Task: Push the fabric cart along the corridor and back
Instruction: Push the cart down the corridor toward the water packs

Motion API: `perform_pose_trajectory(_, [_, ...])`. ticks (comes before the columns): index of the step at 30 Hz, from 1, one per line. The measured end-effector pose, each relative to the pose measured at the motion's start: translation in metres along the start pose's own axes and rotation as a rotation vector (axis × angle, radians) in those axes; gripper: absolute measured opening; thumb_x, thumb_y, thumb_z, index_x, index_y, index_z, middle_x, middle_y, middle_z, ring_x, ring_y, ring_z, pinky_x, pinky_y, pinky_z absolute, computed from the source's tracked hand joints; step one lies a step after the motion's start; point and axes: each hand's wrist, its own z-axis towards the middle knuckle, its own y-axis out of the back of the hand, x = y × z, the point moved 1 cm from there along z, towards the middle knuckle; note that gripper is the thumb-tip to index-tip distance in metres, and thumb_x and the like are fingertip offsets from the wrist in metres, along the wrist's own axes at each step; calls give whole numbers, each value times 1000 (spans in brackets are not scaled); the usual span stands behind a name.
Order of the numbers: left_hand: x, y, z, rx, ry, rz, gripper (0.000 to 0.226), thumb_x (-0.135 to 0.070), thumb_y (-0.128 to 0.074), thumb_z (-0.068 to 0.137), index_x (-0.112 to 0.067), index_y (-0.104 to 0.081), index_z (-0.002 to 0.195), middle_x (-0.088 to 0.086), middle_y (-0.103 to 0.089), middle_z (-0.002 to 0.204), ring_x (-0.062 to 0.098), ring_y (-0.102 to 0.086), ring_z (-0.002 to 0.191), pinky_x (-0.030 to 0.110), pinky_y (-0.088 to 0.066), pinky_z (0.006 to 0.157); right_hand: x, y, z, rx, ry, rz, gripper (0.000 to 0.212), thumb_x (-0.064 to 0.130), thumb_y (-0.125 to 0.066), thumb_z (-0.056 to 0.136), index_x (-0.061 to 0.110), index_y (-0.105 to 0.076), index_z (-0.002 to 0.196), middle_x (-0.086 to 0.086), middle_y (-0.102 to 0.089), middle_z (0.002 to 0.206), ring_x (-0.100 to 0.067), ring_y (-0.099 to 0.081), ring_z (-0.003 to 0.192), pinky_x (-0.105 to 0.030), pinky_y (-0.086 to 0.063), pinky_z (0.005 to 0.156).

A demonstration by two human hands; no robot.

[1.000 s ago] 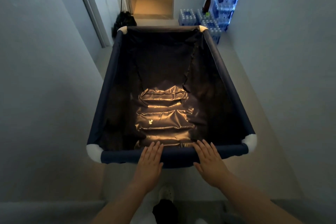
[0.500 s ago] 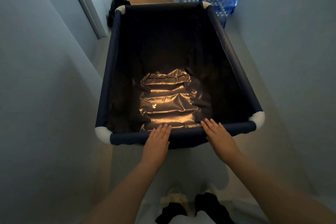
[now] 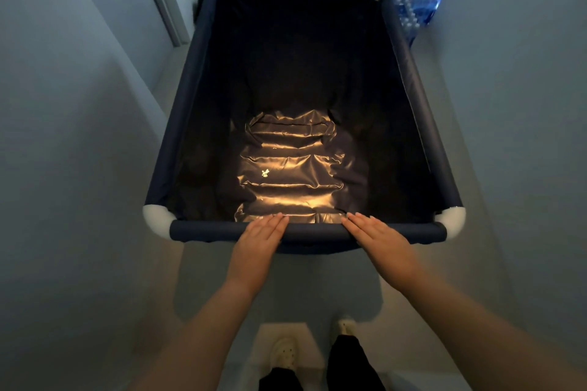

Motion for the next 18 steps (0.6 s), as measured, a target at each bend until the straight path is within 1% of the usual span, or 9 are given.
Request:
perform_pose_trajectory(4, [-1,-3,9,-3,13,40,65,9,-79,62,-2,-57,123,12,-64,119,28,-61,107,41,-44,96,-11,2,9,28,40,-20,93,-16,-65,66,15,-28,145,-7,-37,148,-22,-35,134,-36,-15,111])
perform_pose_trajectory(8, [-5,-5,17,10,60,87,69,11,-79,57,-1,-58,122,13,-65,114,30,-62,102,42,-46,94,-22,4,16,43,78,-21,94,-19,-65,61,13,-32,143,-8,-41,145,-24,-39,132,-37,-19,110])
perform_pose_trajectory(11, [-12,-10,26,21,90,84,69,11,-77,58,-1,-57,123,14,-64,113,31,-61,101,42,-47,93,-36,7,23,42,95,-16,96,-19,-67,58,13,-34,142,-8,-45,143,-24,-44,129,-37,-22,109])
perform_pose_trajectory(15, [-31,-14,41,17,123,81,67,9,-79,59,-1,-58,121,13,-65,111,31,-61,99,40,-48,90,-62,12,26,42,97,9,97,-20,-65,60,18,-32,143,-5,-45,143,-22,-45,127,-34,-23,108])
perform_pose_trajectory(18, [-51,-19,49,10,166,72,68,12,-79,57,1,-58,121,15,-66,111,32,-62,99,44,-51,89,-84,19,28,50,141,12,95,-18,-67,61,19,-34,142,-5,-49,140,-23,-49,124,-33,-27,106])
